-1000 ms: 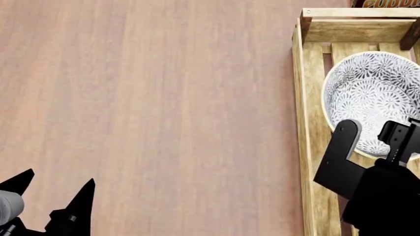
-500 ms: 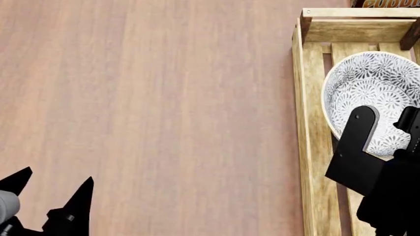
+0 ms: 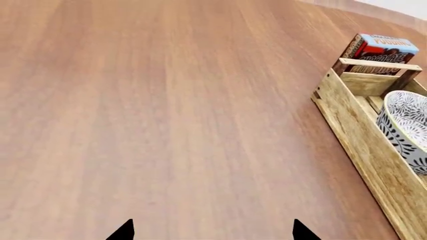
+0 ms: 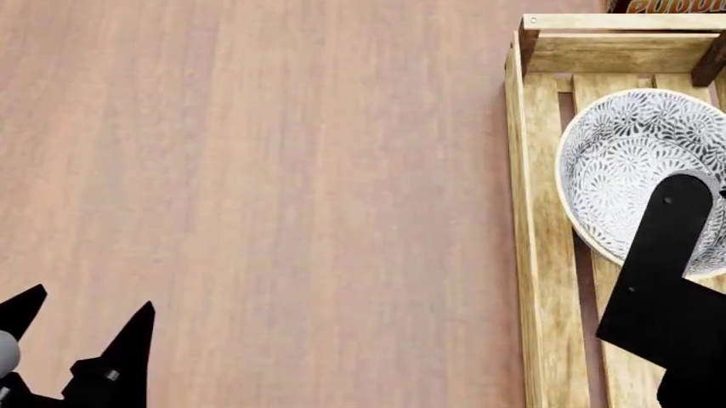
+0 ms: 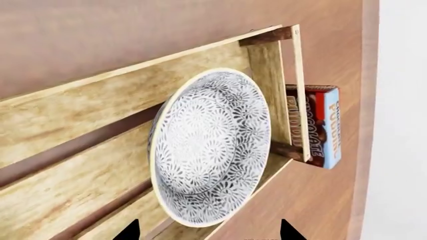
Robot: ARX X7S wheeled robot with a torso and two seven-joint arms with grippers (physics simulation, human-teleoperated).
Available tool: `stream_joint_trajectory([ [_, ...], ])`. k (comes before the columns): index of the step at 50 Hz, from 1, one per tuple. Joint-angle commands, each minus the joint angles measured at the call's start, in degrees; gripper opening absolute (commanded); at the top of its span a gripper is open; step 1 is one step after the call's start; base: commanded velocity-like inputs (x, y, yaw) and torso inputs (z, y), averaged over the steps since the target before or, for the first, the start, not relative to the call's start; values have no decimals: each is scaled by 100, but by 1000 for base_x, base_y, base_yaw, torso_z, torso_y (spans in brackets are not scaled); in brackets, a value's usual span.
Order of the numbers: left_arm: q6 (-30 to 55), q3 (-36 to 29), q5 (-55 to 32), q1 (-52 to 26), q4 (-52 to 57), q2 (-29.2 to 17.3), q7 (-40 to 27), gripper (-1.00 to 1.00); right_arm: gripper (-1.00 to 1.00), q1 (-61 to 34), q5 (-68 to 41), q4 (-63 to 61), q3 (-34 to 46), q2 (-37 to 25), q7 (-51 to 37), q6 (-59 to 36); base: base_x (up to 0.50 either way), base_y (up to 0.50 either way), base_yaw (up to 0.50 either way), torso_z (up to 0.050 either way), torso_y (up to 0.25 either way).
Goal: Pick up the bowl on the left and put it in the tray.
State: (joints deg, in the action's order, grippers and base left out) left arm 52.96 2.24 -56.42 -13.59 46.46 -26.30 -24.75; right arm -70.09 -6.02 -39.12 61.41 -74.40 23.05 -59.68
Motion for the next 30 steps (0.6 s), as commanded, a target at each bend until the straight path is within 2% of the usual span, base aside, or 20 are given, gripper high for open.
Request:
stream_joint_trajectory([
  [1,25,7,-53,-1,64,-49,-88,100,100,139,-552,-1047,-313,-923,-450,47,0,0,0,0,0],
  [6,40,37,-86,7,75,-92,-126,100,100,-28,-1485,-1594,-647,-1554,-1179,266,0,0,0,0,0],
  [8,38,72,-135,11,114,-106,-144,100,100,-207,-2030,-1868,-834,-1558,-1582,96,0,0,0,0,0],
  [10,3,121,-169,45,168,-129,-132,100,100,-377,-2828,-2086,-1011,-1559,-2390,72,0,0,0,0,0],
  [11,-79,168,-138,124,236,-147,-84,100,100,-433,-3503,-2087,-1070,-1559,-3209,113,0,0,0,0,0],
  [12,-247,241,-51,292,328,-168,30,100,100,-368,-4232,-2088,-1009,-1559,-4068,338,0,0,0,0,0],
  [14,-327,378,-132,413,361,-180,47,100,100,-178,-4470,-2087,-825,-1559,-5000,717,0,0,0,0,0],
  [16,-506,656,-229,606,484,-229,107,100,100,175,-5038,-2087,-478,-1559,-6175,1811,0,0,0,0,0],
  [17,-572,721,-219,675,551,-249,144,100,100,296,-5151,-2087,-359,-1559,-6399,2169,0,0,0,0,0],
  [18,-676,909,-357,837,676,-306,217,100,100,676,-5064,-2087,18,-1559,-7018,3028,0,0,0,0,0],
  [19,-731,986,-366,921,739,-331,247,100,100,912,-4904,-2085,251,-1559,-7210,3583,0,0,0,0,0],
  [20,-783,1118,-465,1028,784,-356,246,100,100,1180,-4581,-2085,517,-1559,-7661,3638,0,0,0,0,0],
  [21,-875,1246,-418,1187,863,-378,291,100,100,2039,-5441,-2088,-342,-700,-8357,2779,0,0,0,0,0],
  [23,-1052,1446,-301,1530,988,-413,433,100,100,3758,-3722,-2087,-2061,1019,-6639,3518,0,0,0,0,0],
  [24,-1118,1556,-317,1666,1017,-421,469,100,100,4618,-3996,-2087,-2921,1878,-5779,4317,0,0,0,0,-10],
  [25,-1203,1725,-384,1841,1058,-428,497,100,100,5477,-4317,-2086,-3780,2093,-5248,4778,0,0,0,0,0],
  [27,-1371,1952,-466,2123,1136,-438,646,100,100,7196,-4303,-2085,-5499,2260,-5319,5036,0,0,0,0,0],
  [30,-1793,2356,-524,2836,1293,-363,1181,100,100,9774,-3959,-1908,-8077,3093,-4798,5769,0,0,0,0,0],
])
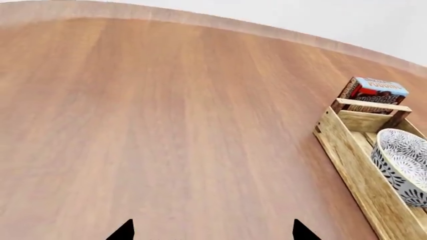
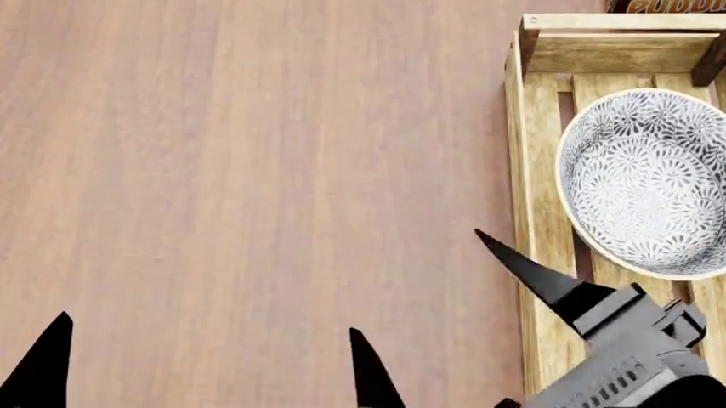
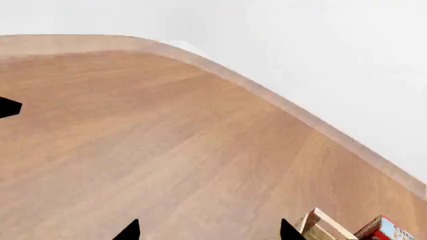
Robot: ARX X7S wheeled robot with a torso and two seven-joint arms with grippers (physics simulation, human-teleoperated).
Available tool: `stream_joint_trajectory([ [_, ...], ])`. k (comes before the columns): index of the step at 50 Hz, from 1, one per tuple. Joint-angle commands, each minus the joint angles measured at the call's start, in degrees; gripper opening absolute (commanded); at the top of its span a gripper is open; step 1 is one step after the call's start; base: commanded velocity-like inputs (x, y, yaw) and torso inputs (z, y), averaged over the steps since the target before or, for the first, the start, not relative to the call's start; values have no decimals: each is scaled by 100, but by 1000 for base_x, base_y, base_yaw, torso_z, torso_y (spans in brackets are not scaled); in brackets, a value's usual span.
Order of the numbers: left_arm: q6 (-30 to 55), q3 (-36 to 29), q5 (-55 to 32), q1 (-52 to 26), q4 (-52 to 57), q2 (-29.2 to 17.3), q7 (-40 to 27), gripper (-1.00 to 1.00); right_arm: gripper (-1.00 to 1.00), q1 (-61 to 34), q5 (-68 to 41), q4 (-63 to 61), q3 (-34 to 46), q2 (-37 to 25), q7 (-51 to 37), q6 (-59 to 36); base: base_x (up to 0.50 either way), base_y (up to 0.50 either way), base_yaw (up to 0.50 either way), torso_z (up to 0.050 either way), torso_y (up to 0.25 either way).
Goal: Pick up the bowl on the left and put it in the tray.
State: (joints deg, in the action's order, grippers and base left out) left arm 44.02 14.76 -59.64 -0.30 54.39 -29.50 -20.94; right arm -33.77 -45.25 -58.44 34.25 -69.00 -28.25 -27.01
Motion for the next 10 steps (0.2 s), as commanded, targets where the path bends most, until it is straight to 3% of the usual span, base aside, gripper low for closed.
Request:
stream_joint_trajectory([
  [1,-1081,1104,-64,1711,545,-38,980,100,100,7002,105,127,-6048,2785,382,2621,0,0,0,0,0],
  [2,-1511,1009,31,2036,557,-176,1133,100,100,7531,80,191,-5738,2965,730,2831,0,0,0,0,0],
  [6,-2330,620,192,2706,551,-623,1141,100,100,7845,669,330,-5043,3801,1716,3557,0,0,0,0,0],
  [10,-3041,330,280,3265,551,-875,1259,100,100,7873,-66,387,-5342,4882,3405,2654,0,0,0,0,0],
])
